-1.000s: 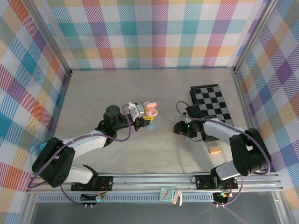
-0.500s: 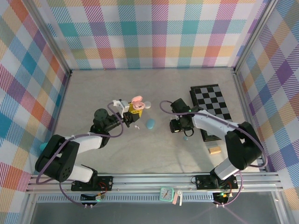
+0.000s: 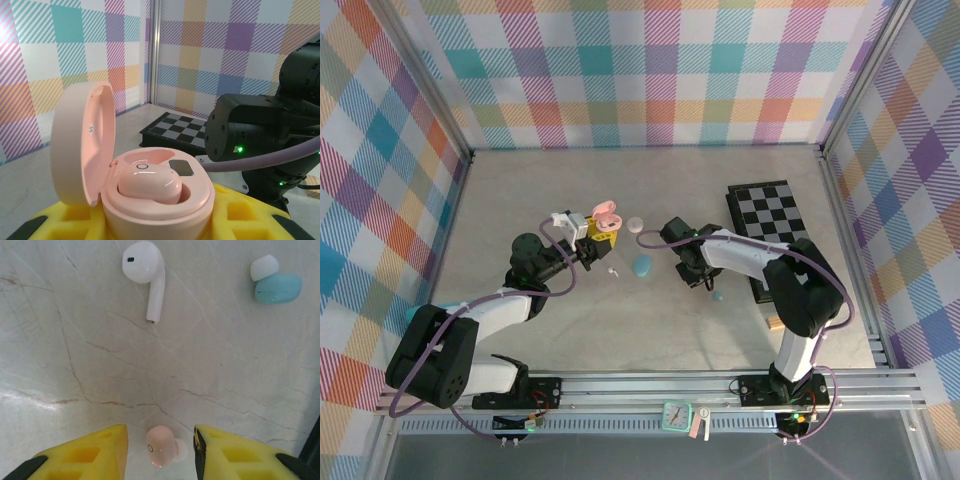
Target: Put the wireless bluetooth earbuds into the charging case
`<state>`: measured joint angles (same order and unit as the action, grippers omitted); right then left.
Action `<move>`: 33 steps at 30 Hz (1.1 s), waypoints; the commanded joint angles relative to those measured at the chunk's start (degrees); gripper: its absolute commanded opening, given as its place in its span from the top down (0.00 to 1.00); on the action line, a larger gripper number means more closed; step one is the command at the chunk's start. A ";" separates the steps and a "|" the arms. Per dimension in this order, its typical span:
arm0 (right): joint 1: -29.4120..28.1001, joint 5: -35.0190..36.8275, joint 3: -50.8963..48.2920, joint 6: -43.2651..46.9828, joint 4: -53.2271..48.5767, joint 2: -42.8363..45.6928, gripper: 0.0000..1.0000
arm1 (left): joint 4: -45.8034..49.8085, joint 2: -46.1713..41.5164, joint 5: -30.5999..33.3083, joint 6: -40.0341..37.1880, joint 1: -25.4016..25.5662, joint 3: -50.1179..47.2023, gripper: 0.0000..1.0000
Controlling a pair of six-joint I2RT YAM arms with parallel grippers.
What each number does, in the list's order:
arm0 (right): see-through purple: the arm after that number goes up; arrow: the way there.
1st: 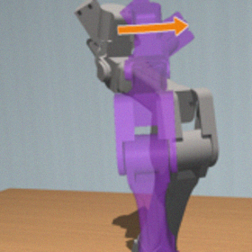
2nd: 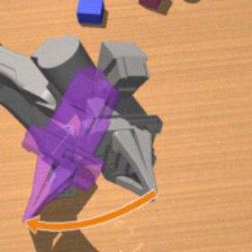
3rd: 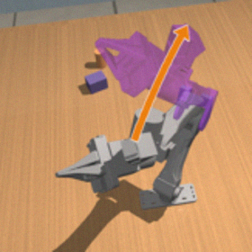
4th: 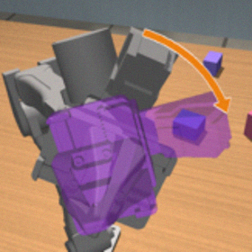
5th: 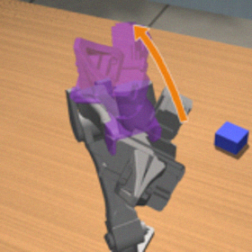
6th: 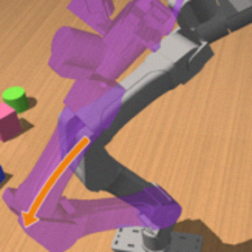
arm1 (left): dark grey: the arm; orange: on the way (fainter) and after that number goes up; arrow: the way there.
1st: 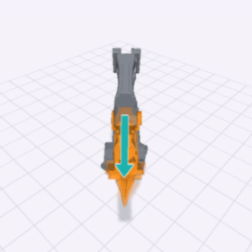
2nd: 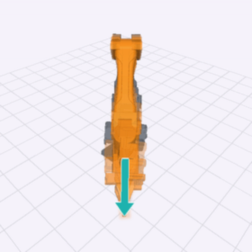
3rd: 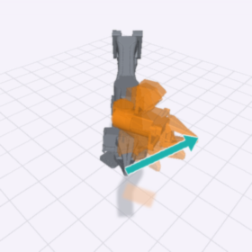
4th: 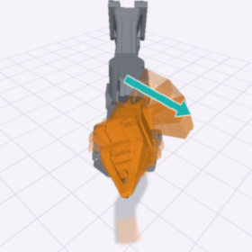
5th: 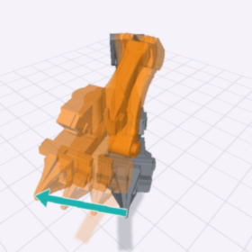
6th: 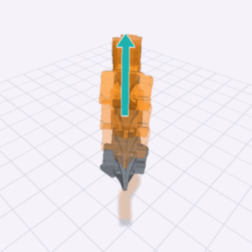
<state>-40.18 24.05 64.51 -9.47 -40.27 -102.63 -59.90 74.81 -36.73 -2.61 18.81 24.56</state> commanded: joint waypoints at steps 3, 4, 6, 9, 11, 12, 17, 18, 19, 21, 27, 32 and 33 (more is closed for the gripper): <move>-1.25 2.64 2.35 0.97 -3.71 -2.50 0.61 | -0.86 -0.28 -0.45 -1.09 -0.61 -0.03 0.73; -1.43 2.84 2.55 0.74 -4.01 -2.87 0.61 | -0.79 -0.28 -0.47 -1.16 -0.61 -0.03 0.73; -1.65 3.34 2.51 0.52 -4.55 -3.29 0.61 | -0.73 -0.40 -0.52 -1.21 -0.61 -0.03 0.73; -1.91 4.16 2.56 0.09 -5.34 -3.67 0.62 | -0.57 -0.50 -0.62 -1.26 -0.70 -0.03 0.73; -1.96 4.53 2.60 -0.18 -5.85 -3.87 0.64 | -0.40 -0.66 -0.71 -1.34 -0.70 -0.02 0.73; -2.00 4.67 2.56 -0.19 -6.04 -3.98 0.64 | -0.32 -0.66 -0.71 -1.39 -0.70 -0.03 0.73; -2.01 4.86 1.98 -0.94 -6.31 -4.06 0.65 | -0.35 -0.86 -0.96 -1.26 -0.70 -0.03 0.73; -2.00 4.79 1.85 -1.07 -6.27 -4.20 0.66 | -0.26 -0.94 -0.96 -1.18 -0.70 0.01 0.73; -1.99 4.82 1.74 -1.27 -6.20 -4.40 0.66 | -0.31 -0.96 -1.04 -1.22 -0.70 -0.03 0.73; -2.00 4.95 1.91 -1.38 -6.23 -4.78 0.67 | -0.31 -0.82 -1.05 -1.17 -0.70 -0.03 0.73; -1.98 6.26 2.29 -1.38 -6.67 -5.30 0.72 | -0.30 -0.99 -1.24 -1.18 -0.70 0.05 0.73; -2.01 6.22 2.03 -1.17 -6.41 -4.49 0.75 | -0.35 -1.11 -1.37 -1.41 -0.70 0.21 0.73; -2.00 6.27 1.94 -1.15 -6.25 -4.06 0.75 | -0.31 -1.08 -1.46 -1.34 -0.70 0.29 0.73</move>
<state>-42.19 28.95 66.19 -10.04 -44.71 -106.78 -59.42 74.81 -36.84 -2.81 18.55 24.56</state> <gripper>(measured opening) 0.253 0.340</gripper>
